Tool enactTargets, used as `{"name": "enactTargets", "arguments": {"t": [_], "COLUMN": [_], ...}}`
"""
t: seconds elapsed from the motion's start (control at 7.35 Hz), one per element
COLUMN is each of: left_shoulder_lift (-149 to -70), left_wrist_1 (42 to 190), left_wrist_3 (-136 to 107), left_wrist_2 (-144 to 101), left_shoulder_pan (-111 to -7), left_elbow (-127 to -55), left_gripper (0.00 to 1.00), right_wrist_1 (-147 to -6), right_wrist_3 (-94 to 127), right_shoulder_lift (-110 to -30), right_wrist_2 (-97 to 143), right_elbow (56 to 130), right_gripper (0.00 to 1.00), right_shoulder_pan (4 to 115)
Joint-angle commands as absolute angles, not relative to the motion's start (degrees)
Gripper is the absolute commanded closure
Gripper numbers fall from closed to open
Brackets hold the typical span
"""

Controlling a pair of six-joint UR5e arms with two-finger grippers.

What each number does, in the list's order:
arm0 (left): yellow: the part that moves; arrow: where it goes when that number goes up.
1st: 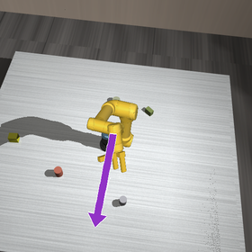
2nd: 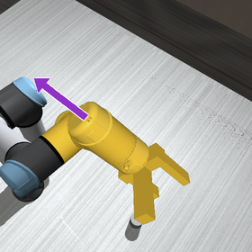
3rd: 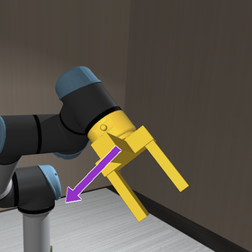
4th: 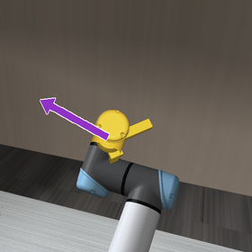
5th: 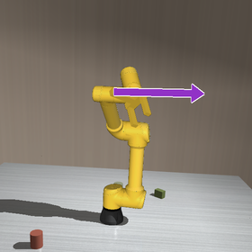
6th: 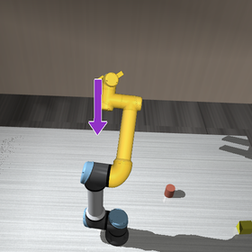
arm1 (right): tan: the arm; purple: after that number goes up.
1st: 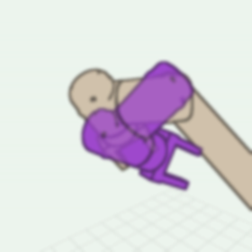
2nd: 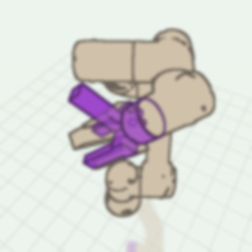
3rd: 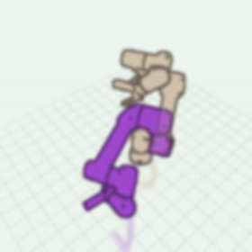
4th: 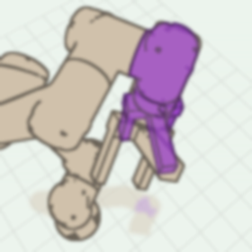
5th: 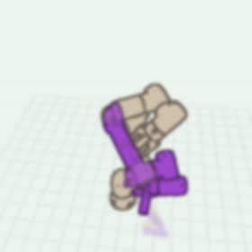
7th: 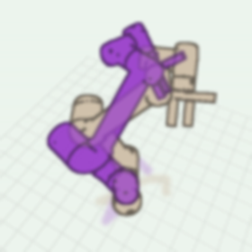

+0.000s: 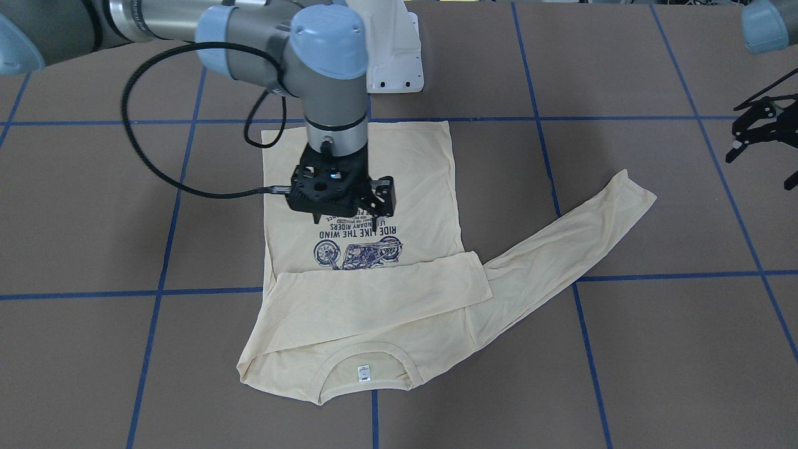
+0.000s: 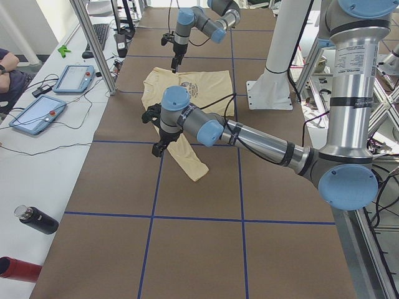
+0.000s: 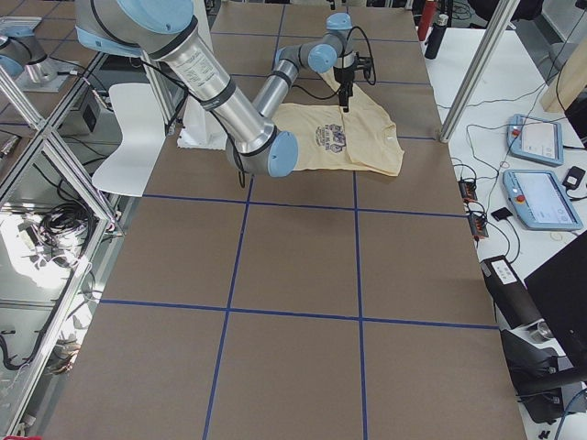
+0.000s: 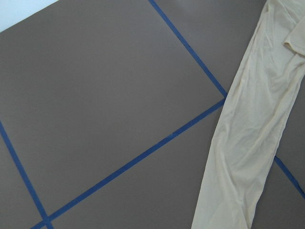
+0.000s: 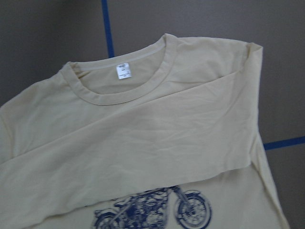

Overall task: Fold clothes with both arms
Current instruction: 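Release the sleeve and withdraw the right gripper while the left gripper grasps the other cuff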

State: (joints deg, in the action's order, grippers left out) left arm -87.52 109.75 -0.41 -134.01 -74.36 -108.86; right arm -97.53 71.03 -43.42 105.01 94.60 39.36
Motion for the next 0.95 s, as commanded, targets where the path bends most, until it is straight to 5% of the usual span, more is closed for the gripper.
{"name": "enactTargets", "arguments": {"t": [0.0,0.82], "left_shoulder_lift": [-82.29,-79.72], "left_wrist_1": [121.75,128.58], "left_wrist_3": [-9.78,-22.93], "left_wrist_2": [-130.27,-115.84], "left_shoulder_pan": [-67.19,-50.29], "left_elbow": [-108.81,-105.40], "left_gripper": [0.00,0.00], "right_wrist_1": [-97.03,-77.71], "right_wrist_3": [55.10,38.15], "right_shoulder_lift": [-61.62,-88.06], "right_wrist_2": [111.16,120.76], "right_elbow": [108.58,112.85], "right_gripper": [0.00,0.00], "right_shoulder_pan": [46.28,57.04]}}
